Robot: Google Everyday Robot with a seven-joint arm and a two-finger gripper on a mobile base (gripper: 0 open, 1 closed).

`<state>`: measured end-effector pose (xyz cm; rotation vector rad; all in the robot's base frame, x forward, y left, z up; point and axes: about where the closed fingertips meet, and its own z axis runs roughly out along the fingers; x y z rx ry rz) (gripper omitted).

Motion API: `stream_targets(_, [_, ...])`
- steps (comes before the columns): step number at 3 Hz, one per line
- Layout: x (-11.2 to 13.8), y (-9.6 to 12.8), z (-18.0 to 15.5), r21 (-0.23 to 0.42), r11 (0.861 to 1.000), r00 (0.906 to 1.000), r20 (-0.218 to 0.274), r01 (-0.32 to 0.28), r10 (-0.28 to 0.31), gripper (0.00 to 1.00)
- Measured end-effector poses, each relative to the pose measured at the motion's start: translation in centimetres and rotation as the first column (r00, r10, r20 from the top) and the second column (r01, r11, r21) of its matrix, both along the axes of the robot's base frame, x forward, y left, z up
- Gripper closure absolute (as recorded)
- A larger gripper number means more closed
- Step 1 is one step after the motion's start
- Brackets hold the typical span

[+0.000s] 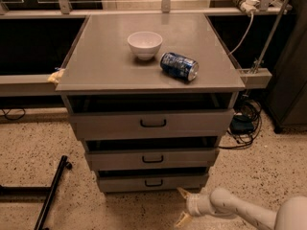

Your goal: Open bottom drawer

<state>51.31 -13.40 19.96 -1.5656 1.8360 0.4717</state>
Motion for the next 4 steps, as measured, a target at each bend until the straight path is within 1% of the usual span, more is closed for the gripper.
stream_targets(1, [2.2,0.4,0.4,-0.008,1.0,0.9996,0.024,-0.017,0.017,0.0])
stream_targets(4, [7.1,1.4,1.3,-0.008,0.999,0.9966,0.068,-0.047,0.047,0.0])
